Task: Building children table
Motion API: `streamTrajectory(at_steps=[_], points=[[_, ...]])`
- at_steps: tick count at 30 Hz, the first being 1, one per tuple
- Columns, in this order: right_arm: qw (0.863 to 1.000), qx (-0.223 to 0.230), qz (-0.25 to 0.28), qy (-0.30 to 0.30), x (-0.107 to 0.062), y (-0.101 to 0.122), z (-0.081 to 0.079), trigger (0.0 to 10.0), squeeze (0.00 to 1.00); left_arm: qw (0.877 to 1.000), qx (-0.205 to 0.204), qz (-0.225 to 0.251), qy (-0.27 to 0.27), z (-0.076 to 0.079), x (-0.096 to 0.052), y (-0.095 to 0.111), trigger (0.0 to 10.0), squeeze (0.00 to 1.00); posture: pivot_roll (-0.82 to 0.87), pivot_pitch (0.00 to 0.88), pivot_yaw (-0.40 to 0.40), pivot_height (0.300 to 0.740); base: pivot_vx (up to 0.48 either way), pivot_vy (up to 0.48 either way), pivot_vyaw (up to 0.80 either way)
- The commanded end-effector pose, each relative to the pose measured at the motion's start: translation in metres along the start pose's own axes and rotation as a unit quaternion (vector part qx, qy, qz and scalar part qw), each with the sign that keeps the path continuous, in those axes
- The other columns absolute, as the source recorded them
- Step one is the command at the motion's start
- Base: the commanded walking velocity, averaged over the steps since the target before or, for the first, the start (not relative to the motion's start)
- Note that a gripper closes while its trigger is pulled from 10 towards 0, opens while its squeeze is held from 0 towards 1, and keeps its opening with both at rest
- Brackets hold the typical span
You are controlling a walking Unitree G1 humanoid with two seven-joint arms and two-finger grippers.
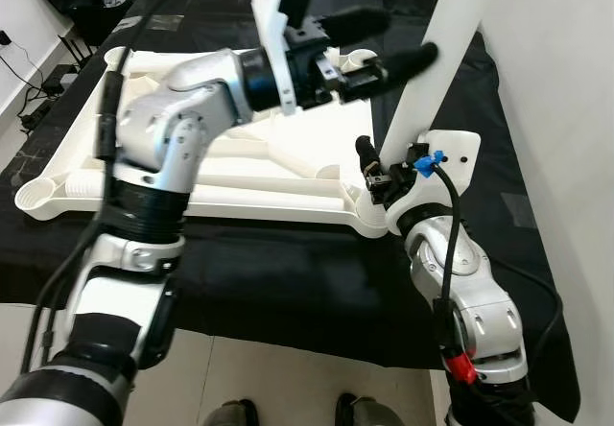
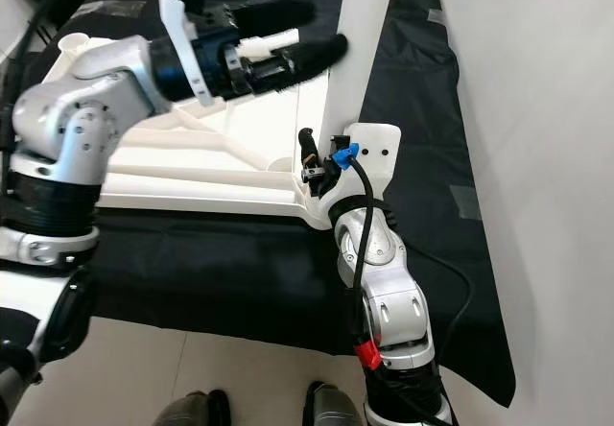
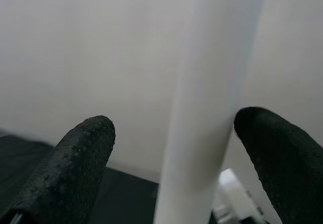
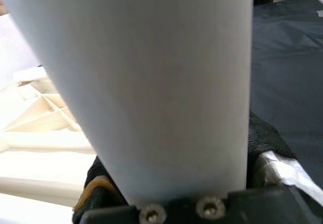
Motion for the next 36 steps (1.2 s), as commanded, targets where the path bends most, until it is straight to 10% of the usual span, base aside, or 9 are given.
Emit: streamTrajectory(at_steps=[1, 18, 19, 33, 34, 35, 36], points=[[0.996, 0.004, -0.086, 0.014, -0.003, -0.035, -0.007, 10.0, 0.0, 1.0, 0.013, -0.001, -0.028, 0.004, 0.004, 0.006, 10.0, 0.0, -0.02, 0.225, 0.001, 0.74, 0.0, 0.0, 0.0], [0.997, 0.007, -0.079, 0.017, -0.001, -0.03, -0.009, 10.0, 0.0, 0.999, 0.028, -0.013, -0.018, -0.003, 0.038, -0.013, 10.0, 0.0, -0.04, 0.213, 0.007, 0.74, 0.0, 0.0, 0.0], [0.997, 0.007, -0.079, 0.017, -0.001, -0.03, -0.01, 10.0, 0.0, 0.999, 0.024, -0.012, -0.024, -0.002, 0.04, -0.014, 0.5, 0.0, -0.04, 0.211, 0.01, 0.74, 0.0, 0.0, 0.0], [0.997, 0.008, -0.078, 0.019, -0.002, -0.03, -0.009, 10.0, 0.0, 0.999, 0.028, -0.023, -0.032, -0.004, 0.049, -0.019, 0.0, 0.0, -0.04, 0.204, 0.013, 0.74, 0.0, 0.0, 0.0], [0.997, 0.01, -0.07, 0.036, -0.002, -0.029, -0.012, 10.0, 0.42, 0.999, 0.03, -0.025, -0.031, -0.005, 0.049, -0.02, 0.0, 0.0, -0.04, 0.202, 0.013, 0.74, 0.0, 0.0, 0.0], [0.997, 0.01, -0.07, 0.036, -0.002, -0.029, -0.012, 10.0, 0.42, 0.999, 0.03, -0.025, -0.031, -0.005, 0.049, -0.02, 0.0, 0.0, -0.04, 0.202, 0.013, 0.74, 0.0, 0.0, 0.0], [0.996, 0.014, -0.063, 0.054, -0.002, -0.028, -0.014, 10.0, 1.0, 0.999, 0.033, -0.026, -0.03, -0.005, 0.048, -0.02, 0.0, 0.0, -0.04, 0.203, 0.014, 0.74, 0.0, 0.0, 0.0]])
Point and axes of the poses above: a point about 5 cm out from each wrist's last joint towards the gripper, its own x axis pointing out of the wrist towards the gripper, its own y axis along the axis of the wrist's last joint, z = x × y, the point moved 2 cm from there along x, pointing out of the wrist towards the gripper, and after that the axes turned 5 degrees about -x, right-handed, at the moved point
